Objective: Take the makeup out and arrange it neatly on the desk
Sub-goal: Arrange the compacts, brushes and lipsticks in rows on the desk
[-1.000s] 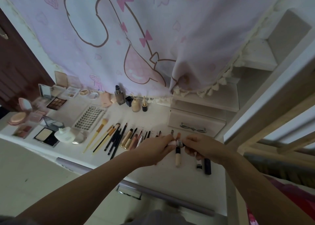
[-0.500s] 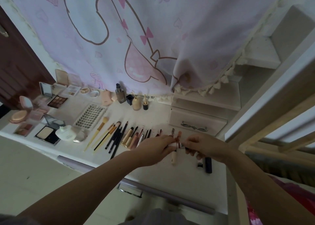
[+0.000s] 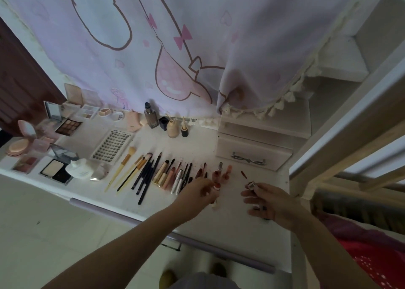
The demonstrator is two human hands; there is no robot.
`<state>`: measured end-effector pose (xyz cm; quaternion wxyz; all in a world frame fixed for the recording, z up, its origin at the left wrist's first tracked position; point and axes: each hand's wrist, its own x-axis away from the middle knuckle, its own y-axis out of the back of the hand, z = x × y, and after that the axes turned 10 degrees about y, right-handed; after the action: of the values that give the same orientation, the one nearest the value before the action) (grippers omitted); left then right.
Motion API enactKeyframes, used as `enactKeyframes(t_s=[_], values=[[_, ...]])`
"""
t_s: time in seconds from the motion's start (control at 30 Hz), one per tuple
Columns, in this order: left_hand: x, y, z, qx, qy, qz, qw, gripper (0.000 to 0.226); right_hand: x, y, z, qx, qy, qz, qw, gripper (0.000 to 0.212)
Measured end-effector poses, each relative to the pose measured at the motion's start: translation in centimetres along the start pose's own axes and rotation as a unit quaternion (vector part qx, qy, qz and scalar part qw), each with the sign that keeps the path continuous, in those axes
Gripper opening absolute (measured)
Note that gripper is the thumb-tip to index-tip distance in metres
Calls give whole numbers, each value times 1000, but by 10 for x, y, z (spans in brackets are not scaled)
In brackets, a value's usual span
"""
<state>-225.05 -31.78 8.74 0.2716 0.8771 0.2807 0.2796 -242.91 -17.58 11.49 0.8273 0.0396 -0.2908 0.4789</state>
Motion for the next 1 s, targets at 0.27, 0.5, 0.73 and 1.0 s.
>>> enactKeyframes(t_s=[0.27,0.5,0.73,1.0], values=[[-21,-50,2,31,80,-86,993,23,-22,-11,-43,104,61,-100,988,11],[-46,-71,15,-171,38,-176,969,21,-71,-26,-78,395,178,-122,893,16],[-54,-79,30,-210,23,-194,958,34,-87,-33,-99,471,202,-103,853,19],[-43,-74,39,-192,19,-186,963,29,-86,-30,-97,458,165,-108,867,30]])
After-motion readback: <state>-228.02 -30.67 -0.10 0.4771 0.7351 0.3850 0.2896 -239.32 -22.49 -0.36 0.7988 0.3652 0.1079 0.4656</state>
